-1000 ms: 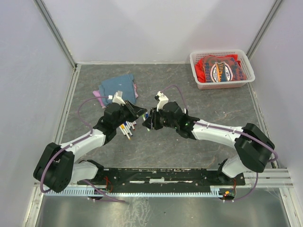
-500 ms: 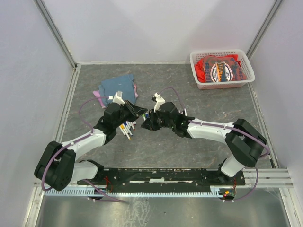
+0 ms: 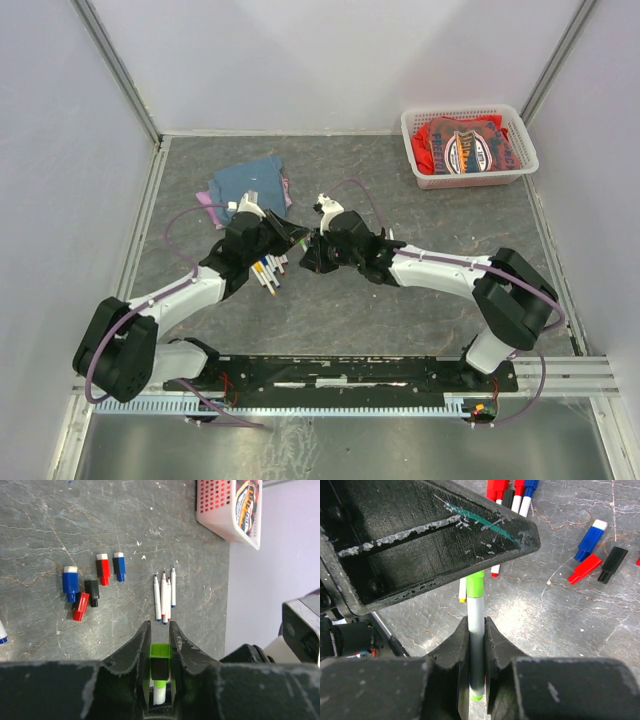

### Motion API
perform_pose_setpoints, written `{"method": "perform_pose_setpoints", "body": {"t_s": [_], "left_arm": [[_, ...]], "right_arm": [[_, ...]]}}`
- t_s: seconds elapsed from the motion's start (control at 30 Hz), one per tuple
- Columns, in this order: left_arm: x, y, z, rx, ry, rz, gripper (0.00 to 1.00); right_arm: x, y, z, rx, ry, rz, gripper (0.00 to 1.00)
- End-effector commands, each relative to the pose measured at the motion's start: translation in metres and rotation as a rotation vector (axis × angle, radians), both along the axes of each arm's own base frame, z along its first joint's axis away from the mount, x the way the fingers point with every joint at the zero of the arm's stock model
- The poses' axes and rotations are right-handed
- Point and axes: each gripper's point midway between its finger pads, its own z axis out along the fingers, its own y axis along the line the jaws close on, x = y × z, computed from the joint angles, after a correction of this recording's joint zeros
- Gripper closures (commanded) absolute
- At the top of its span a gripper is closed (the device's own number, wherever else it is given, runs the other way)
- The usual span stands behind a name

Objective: Open the pen caps
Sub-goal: Open the pen cap from the pen.

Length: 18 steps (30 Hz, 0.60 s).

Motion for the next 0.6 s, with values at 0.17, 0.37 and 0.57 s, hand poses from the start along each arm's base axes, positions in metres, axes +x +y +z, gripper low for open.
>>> {"method": "perform_pose_setpoints", "body": {"t_s": [0.17, 0.37, 0.57], "left_arm": [[0.022, 0.019, 0.013, 0.103, -0.022, 0.146, 0.97], [0.028, 0.022, 0.013, 0.155, -0.043, 0.211, 0.97], [0.030, 0.017, 0.020, 0.157, -0.072, 0.240, 0.97]], "right_arm": [[0.023, -0.022, -0.016, -0.150, -0.106, -0.073, 0.99], [0.023, -0.033, -0.018, -0.196, -0.130, -0.108, 0.99], [0.020, -0.039, -0.013, -0.189, -0.133, -0.138, 0.99]]}}
